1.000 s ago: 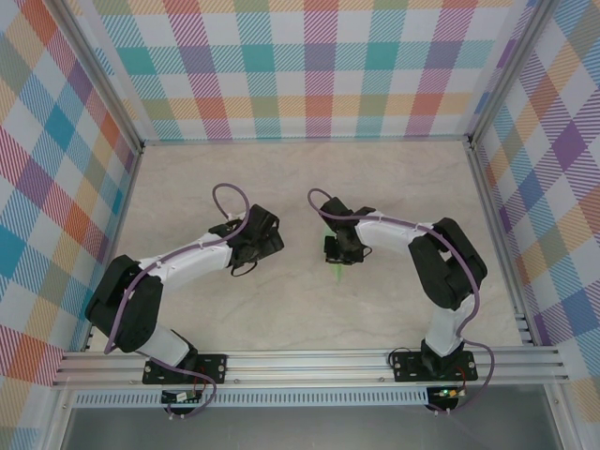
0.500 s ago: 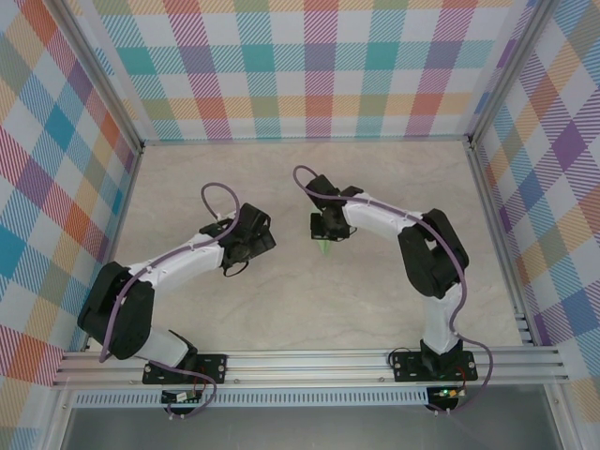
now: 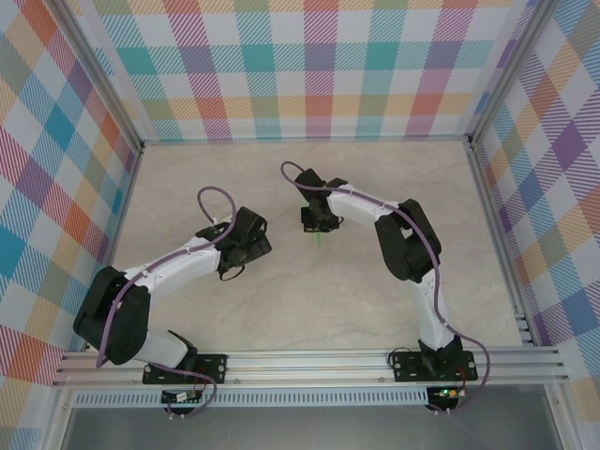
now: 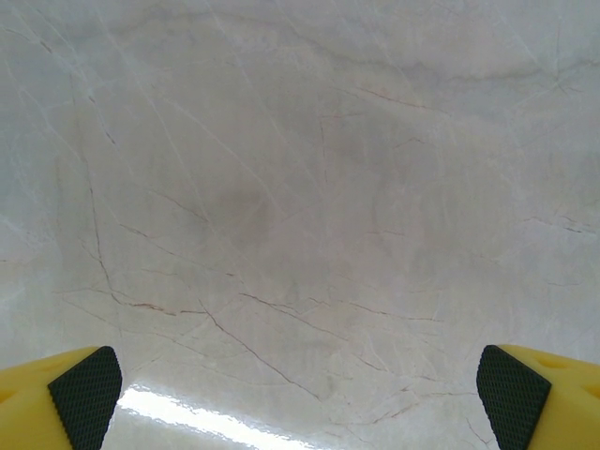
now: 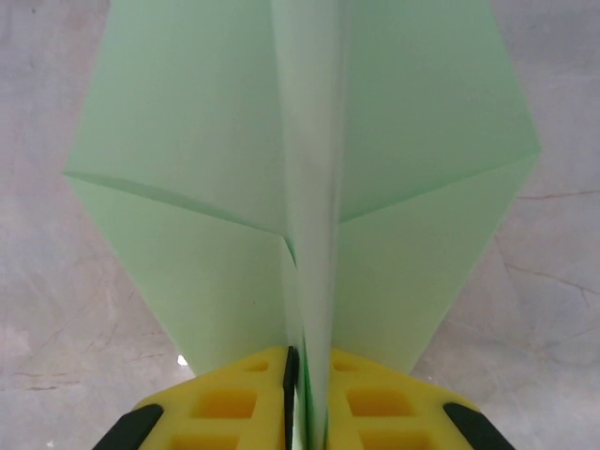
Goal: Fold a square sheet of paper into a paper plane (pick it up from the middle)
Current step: Place the paper plane at the center of the table, then reset both arms
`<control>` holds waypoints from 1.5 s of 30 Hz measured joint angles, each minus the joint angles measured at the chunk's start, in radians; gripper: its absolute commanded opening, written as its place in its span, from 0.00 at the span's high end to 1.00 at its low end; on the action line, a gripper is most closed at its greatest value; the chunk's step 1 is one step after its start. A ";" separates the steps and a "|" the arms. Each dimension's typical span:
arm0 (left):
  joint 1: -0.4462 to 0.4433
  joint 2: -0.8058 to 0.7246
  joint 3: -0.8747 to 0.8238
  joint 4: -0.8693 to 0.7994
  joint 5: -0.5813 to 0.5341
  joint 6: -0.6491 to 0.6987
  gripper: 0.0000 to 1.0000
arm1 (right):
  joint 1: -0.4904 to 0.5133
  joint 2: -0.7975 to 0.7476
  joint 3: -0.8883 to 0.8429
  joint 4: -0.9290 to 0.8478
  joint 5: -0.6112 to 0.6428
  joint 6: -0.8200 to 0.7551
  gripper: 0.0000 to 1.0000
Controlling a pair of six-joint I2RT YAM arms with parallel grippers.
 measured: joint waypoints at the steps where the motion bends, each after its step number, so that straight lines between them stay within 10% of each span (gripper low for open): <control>1: 0.001 -0.003 -0.004 0.000 0.000 0.000 0.00 | 0.000 0.002 0.000 0.000 0.000 0.000 0.85; 8: 0.004 -0.010 -0.008 0.000 0.000 -0.001 0.00 | 0.000 0.014 0.034 -0.031 -0.012 0.002 0.75; 14: 0.018 -0.059 -0.007 -0.025 -0.025 0.001 0.00 | 0.000 -0.022 0.082 -0.082 -0.014 0.004 0.46; 25: 0.200 -0.208 0.029 -0.064 -0.103 0.116 0.00 | -0.039 -0.491 -0.031 -0.029 0.095 -0.048 0.00; 45: 0.435 -0.262 -0.333 0.469 -0.216 0.549 0.00 | -0.513 -0.940 -1.016 0.414 0.406 -0.129 0.00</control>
